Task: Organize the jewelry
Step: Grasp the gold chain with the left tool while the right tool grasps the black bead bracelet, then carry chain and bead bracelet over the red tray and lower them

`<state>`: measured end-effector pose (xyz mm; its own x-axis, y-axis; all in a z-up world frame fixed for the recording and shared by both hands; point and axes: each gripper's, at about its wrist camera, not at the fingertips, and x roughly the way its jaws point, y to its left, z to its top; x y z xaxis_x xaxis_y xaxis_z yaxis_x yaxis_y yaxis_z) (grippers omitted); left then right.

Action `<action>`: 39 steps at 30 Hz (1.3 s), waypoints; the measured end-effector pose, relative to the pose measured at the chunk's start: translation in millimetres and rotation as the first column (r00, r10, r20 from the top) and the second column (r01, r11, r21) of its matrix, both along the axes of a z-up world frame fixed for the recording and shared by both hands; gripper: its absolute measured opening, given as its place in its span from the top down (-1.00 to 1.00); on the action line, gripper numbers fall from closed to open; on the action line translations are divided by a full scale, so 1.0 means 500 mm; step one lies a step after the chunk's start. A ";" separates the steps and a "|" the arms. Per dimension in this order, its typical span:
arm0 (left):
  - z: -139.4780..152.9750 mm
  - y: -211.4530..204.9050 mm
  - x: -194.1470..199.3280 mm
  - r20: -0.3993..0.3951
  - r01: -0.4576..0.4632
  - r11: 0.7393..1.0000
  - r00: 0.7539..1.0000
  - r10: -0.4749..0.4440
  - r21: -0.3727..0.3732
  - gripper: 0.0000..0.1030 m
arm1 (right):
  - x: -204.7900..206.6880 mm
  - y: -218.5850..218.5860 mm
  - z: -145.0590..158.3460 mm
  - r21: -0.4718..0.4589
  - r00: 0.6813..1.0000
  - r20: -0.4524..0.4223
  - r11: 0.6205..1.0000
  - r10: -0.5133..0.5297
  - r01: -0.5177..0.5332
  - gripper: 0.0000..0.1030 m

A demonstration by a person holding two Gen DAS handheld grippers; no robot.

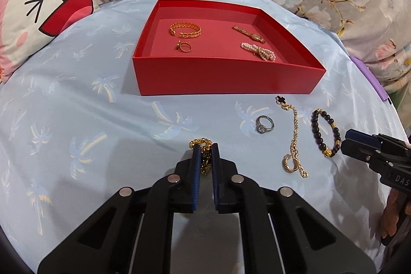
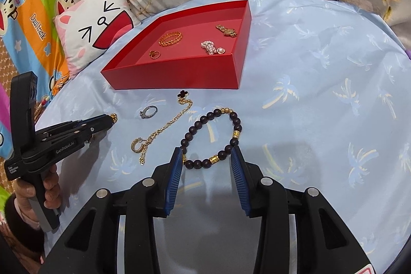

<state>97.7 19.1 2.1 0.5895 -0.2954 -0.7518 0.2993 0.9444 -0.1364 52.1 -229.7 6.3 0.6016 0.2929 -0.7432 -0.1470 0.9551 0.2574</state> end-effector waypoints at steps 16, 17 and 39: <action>0.047 0.023 -0.014 0.059 -0.016 0.998 0.998 0.020 -0.061 0.91 | 0.031 -0.009 -0.001 -0.024 0.999 0.003 0.999 -0.043 0.043 0.25; 0.046 0.024 -0.015 0.058 -0.015 0.998 0.998 0.018 -0.062 0.91 | 0.035 -0.011 -0.004 -0.028 0.999 -0.001 0.998 -0.051 0.051 0.28; 0.067 0.042 -0.009 0.058 -0.008 0.997 0.998 0.012 -0.072 0.91 | 0.050 -0.003 0.048 -0.060 0.997 0.071 0.998 -0.006 0.011 0.87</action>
<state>93.4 39.9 35.8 0.6352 -0.3413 -0.6929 0.2995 0.9357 -0.1863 77.4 -231.3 30.5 0.6557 0.2437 -0.7146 -0.1548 0.9698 0.1887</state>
